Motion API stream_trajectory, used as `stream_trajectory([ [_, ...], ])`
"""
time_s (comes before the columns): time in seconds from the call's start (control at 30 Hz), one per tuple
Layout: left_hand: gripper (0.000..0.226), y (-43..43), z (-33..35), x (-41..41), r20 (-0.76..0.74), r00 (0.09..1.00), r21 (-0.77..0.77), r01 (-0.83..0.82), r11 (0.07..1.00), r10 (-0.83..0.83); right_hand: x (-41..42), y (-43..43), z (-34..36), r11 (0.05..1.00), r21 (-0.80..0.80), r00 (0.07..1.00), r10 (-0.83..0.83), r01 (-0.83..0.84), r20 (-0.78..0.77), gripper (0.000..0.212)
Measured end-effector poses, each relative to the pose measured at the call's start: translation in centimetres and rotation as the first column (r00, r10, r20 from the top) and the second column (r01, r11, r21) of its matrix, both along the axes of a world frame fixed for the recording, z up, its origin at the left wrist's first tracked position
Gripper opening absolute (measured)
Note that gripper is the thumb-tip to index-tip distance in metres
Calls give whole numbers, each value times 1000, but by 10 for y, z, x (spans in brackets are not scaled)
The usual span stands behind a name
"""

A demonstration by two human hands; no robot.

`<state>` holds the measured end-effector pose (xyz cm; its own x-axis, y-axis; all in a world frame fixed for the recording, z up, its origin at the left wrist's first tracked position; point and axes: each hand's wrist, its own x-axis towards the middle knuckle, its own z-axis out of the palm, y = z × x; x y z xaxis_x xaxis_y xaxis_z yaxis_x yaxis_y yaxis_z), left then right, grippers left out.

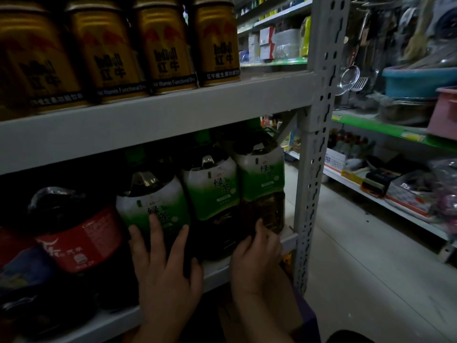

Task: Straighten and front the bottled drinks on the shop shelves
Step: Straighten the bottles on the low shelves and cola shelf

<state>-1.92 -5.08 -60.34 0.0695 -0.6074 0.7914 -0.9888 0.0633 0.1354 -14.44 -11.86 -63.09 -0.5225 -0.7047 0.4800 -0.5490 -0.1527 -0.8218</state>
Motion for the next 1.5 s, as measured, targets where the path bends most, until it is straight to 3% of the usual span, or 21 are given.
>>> stream_trajectory([
  [0.1,60,5,-1,1,-26,999,5,25,1000,-24,-7,4,-7,999,-5,995,47,-47,-91,53],
  [0.27,62,20,-24,-1,-110,990,60,95,994,-88,-11,4,-4,994,29,987,112,-109,-112,57],
  [0.4,68,25,-27,-3,-137,990,168,66,984,-43,-1,16,0,990,64,991,131,-129,-35,54],
  [0.5,56,36,-16,2,-253,958,159,180,971,-136,21,42,10,971,-112,977,214,-212,14,39],
  [0.57,43,53,-9,14,-357,916,91,228,969,-182,41,64,17,899,-202,917,399,-389,12,29],
  [0.7,32,102,-4,55,-462,886,-36,23,999,-38,77,96,28,744,-265,783,617,-614,-82,29],
  [0.83,25,135,-2,100,-579,791,-18,-253,967,196,107,118,57,686,-338,757,634,-645,-158,25],
  [0.93,28,145,1,118,-663,714,-2,-302,953,225,129,116,100,625,-421,750,595,-657,-288,37],
  [1.03,37,136,0,104,-687,710,54,-162,985,154,153,108,144,610,-391,723,621,-689,-304,62],
  [1.13,65,116,-3,73,-721,692,65,38,997,21,173,99,164,672,-256,715,605,-695,-350,87],
  [1.23,84,97,-8,51,-793,610,109,141,984,0,179,88,168,765,-107,727,545,-635,-418,106],
  [1.33,90,88,-14,40,-792,608,149,116,982,48,176,79,169,778,-89,724,528,-622,-444,108],
  [1.5,91,89,-18,32,-791,610,145,115,983,46,169,73,169,708,-120,681,597,-695,-423,93],
])
